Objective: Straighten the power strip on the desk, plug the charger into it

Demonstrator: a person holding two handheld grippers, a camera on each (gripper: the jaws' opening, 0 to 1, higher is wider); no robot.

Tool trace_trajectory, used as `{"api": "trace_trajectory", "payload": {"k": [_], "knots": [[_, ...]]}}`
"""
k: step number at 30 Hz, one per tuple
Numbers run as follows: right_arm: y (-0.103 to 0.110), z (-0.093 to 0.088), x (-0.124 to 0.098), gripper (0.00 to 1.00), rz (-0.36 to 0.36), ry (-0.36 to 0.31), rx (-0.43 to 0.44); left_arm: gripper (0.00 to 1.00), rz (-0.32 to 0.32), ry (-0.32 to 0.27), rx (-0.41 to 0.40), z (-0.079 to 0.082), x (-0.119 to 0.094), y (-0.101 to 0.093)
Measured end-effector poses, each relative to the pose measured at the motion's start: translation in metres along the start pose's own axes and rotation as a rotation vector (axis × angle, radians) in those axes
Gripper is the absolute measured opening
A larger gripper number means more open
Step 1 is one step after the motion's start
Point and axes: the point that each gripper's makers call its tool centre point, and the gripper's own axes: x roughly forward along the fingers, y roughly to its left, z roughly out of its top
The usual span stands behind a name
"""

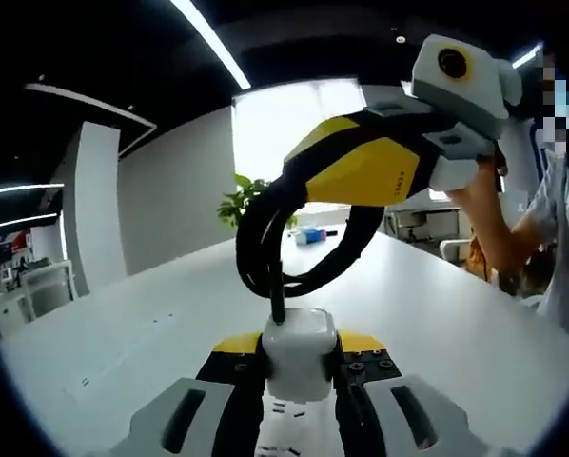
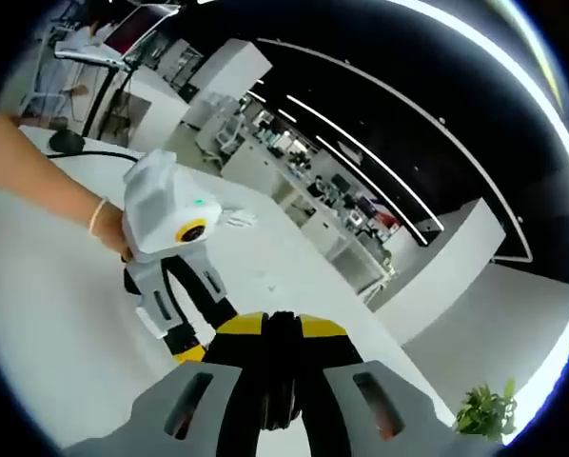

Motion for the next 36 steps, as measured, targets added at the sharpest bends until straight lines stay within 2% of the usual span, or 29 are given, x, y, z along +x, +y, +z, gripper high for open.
{"api": "trace_trajectory", "payload": {"k": [3, 5, 7, 20, 31, 32, 33, 34, 36], "knots": [[0.0, 0.002, 0.003, 0.05, 0.007, 0.001, -0.002, 0.26, -0.024, 0.022, 0.01, -0.007, 0.001, -0.004], [-0.002, 0.003, 0.004, 0.05, -0.004, 0.003, -0.012, 0.25, -0.004, 0.012, 0.035, -0.004, 0.0, 0.001], [-0.003, 0.005, 0.005, 0.05, -0.006, -0.002, -0.014, 0.25, -0.012, -0.013, 0.005, -0.001, -0.001, 0.002], [-0.002, 0.004, 0.01, 0.05, -0.001, 0.003, -0.011, 0.25, -0.011, 0.014, 0.033, -0.007, -0.004, 0.006], [0.003, 0.0, 0.01, 0.05, 0.005, 0.009, -0.02, 0.25, -0.013, 0.01, 0.045, -0.012, -0.002, 0.007], [0.004, 0.0, 0.01, 0.05, 0.007, 0.009, -0.02, 0.25, -0.015, 0.02, 0.054, -0.013, -0.002, 0.006], [0.01, -0.005, 0.012, 0.05, 0.035, 0.023, -0.007, 0.25, -0.014, 0.087, 0.113, -0.025, -0.001, 0.006], [0.009, -0.004, 0.011, 0.05, 0.018, 0.0, -0.012, 0.25, -0.011, 0.055, 0.08, -0.021, -0.003, 0.006], [0.009, -0.006, 0.009, 0.05, 0.017, 0.001, -0.002, 0.25, -0.008, 0.03, 0.075, -0.022, -0.006, 0.005]]}}
